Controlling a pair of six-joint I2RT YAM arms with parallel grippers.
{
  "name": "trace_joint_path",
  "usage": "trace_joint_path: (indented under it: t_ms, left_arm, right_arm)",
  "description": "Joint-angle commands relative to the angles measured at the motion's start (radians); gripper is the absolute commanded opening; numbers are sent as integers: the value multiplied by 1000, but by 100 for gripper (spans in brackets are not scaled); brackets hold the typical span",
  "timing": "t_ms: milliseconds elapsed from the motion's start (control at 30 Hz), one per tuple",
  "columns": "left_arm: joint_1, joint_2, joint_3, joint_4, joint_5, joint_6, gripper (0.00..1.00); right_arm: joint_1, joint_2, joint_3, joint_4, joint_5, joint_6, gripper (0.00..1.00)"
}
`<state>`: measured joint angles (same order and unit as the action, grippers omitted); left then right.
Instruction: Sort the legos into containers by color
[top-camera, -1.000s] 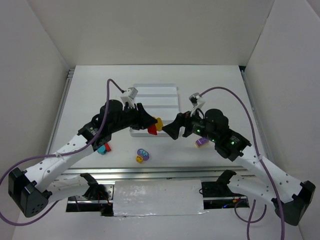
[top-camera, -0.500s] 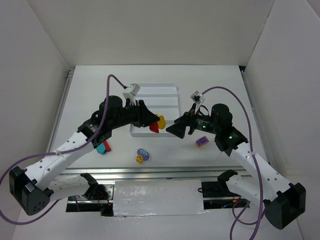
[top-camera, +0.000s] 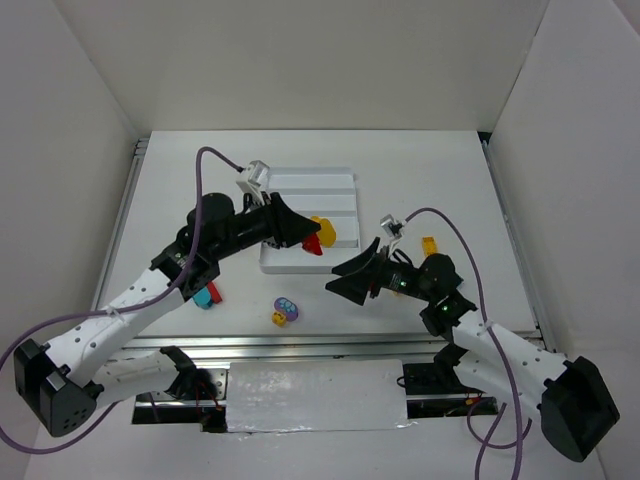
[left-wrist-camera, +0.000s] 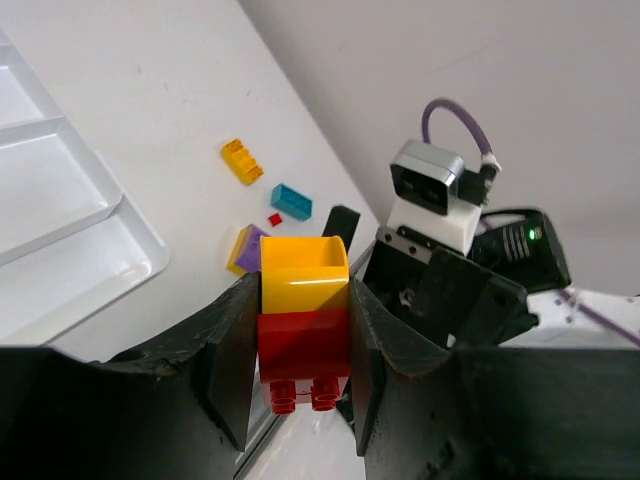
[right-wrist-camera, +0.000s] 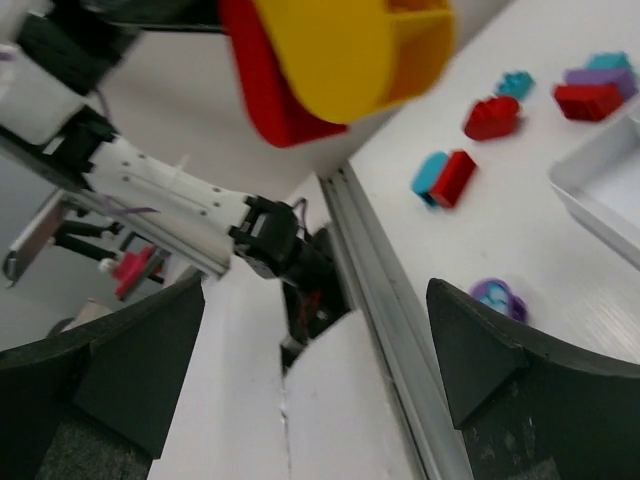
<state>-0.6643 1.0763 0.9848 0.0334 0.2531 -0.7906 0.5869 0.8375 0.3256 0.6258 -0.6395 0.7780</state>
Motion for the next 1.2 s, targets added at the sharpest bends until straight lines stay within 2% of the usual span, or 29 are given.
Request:
trace_joint_path:
  t_ms: [0, 33, 133, 300, 400, 633, 867, 1167]
  left_arm:
    - [3, -65, -52, 193, -24, -84, 0]
    - [2, -75, -63, 212, -37, -94, 0]
    - [2, -107, -107, 273, -52, -131, 0]
    - [2, -159, -178, 347, -83, -174, 0]
    - [2, -191, -207, 394, -94, -191, 0]
    - [0, -211, -258, 479, -77, -233, 0]
    - [0, -217, -279, 510, -66, -254, 0]
    - [0, -234, -296, 517, -78, -256, 0]
  right_arm:
    - [82, -37, -17, 322, 178, 125, 99]
    - [94, -25, -35, 406, 198, 136, 99]
    - [123, 11, -46, 518, 267, 167, 98]
    - [154, 81, 10, 509, 363, 170, 96]
    - [174, 135, 15, 574, 432, 191, 95]
    - [194, 238, 52, 727, 390, 210, 94]
    - [206, 302, 89, 778, 368, 227, 89]
    - [217, 362, 128, 796, 344, 250, 56]
